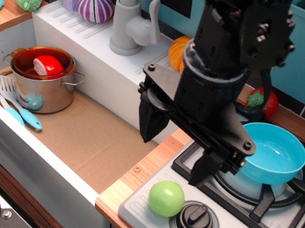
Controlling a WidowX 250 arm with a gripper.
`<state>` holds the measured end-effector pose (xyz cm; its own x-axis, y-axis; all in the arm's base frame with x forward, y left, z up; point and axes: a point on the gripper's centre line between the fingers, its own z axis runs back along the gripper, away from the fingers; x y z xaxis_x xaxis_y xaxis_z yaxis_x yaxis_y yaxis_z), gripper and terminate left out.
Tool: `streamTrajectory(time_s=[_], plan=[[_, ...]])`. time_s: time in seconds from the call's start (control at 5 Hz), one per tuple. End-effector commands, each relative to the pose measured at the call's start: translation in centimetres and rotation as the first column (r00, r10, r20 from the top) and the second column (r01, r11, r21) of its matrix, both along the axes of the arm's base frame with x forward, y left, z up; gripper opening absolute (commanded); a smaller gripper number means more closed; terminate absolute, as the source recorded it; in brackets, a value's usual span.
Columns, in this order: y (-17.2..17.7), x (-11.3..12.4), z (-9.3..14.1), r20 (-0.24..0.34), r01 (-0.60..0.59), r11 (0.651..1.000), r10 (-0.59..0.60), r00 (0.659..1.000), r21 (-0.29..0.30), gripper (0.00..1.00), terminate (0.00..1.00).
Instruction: Put pear in bowl
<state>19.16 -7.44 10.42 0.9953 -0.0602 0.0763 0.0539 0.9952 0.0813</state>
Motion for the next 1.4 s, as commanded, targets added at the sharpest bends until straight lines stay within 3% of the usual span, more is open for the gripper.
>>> streamTrajectory(time_s=[0.0,0.8,1.2], plan=[[0.0,0.0,0.0,0.000,0.000,1.000,0.000,1.000,0.000,1.00,0.00],[-0.3,0.2,-3.5,0.060,0.012,0.989,-0.003,0.998,-0.150,1.00,0.00],[0.4,0.7,-4.2,0.075,0.034,0.981,-0.020,0.997,-0.191,1.00,0.00]])
